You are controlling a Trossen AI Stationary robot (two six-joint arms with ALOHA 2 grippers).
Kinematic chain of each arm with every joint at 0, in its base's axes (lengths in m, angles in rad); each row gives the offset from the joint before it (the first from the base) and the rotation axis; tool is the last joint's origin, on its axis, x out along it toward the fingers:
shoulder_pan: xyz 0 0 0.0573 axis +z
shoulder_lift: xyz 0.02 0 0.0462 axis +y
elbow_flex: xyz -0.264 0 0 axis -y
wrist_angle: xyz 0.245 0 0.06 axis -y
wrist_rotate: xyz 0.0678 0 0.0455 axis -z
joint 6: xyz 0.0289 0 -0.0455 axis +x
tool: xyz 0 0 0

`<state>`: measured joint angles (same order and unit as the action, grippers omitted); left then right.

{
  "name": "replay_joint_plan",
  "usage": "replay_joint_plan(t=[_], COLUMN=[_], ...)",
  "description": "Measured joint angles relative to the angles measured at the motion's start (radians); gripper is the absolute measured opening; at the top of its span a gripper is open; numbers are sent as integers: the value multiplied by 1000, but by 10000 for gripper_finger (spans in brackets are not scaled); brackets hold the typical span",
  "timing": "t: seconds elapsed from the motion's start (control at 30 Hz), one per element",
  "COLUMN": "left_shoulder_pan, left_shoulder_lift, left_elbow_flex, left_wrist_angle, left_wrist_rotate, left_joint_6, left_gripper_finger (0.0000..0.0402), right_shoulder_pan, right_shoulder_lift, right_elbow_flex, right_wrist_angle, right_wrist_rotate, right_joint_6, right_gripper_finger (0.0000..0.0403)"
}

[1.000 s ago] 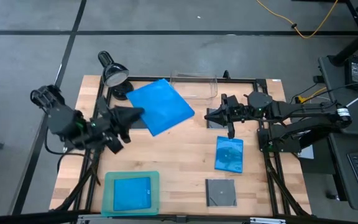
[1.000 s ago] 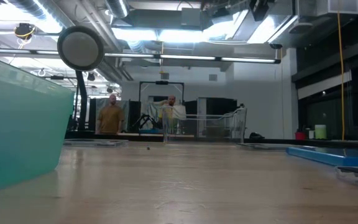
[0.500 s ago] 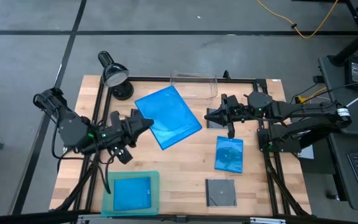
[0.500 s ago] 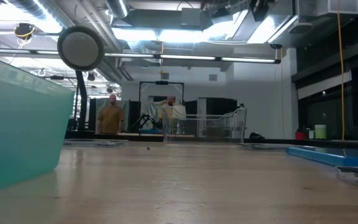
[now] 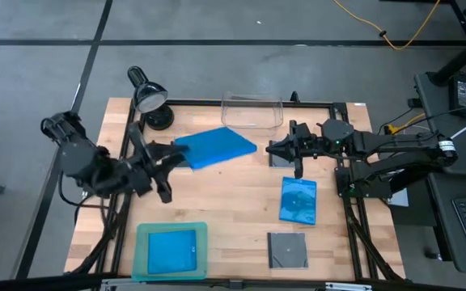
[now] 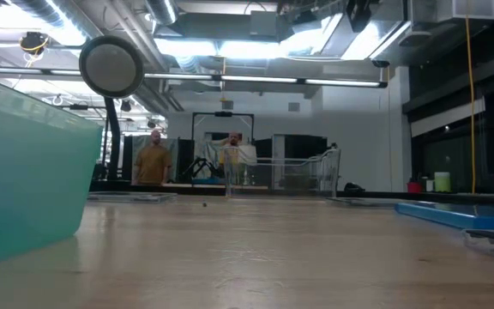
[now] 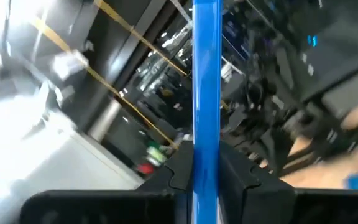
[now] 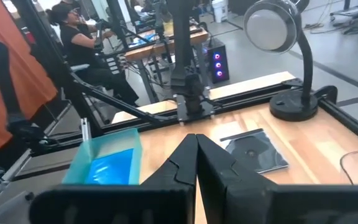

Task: Pick & place jewel cases by type
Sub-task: Put the top blue CD case into the blue bin

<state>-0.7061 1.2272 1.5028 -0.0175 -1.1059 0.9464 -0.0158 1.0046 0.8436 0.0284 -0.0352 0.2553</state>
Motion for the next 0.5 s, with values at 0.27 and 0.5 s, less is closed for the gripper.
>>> replay_joint_plan(t=[0.27, 0.5], left_shoulder_pan=[-28, -40], left_shoulder_lift=[-61, -123], left_elbow_flex=[0, 0], left_wrist_angle=[-14, -86], left_wrist_rotate=[0, 168], left_joint_6=[-495, -1122], left_gripper_finger=[32, 33], right_shoulder_pan=[0, 0], right_shoulder_lift=[0, 0], right_elbow_flex=[0, 0], right_wrist_angle=[-5, -6], right_wrist_rotate=[1, 0], right_joint_6=[-3, -8], right_gripper_finger=[12, 12])
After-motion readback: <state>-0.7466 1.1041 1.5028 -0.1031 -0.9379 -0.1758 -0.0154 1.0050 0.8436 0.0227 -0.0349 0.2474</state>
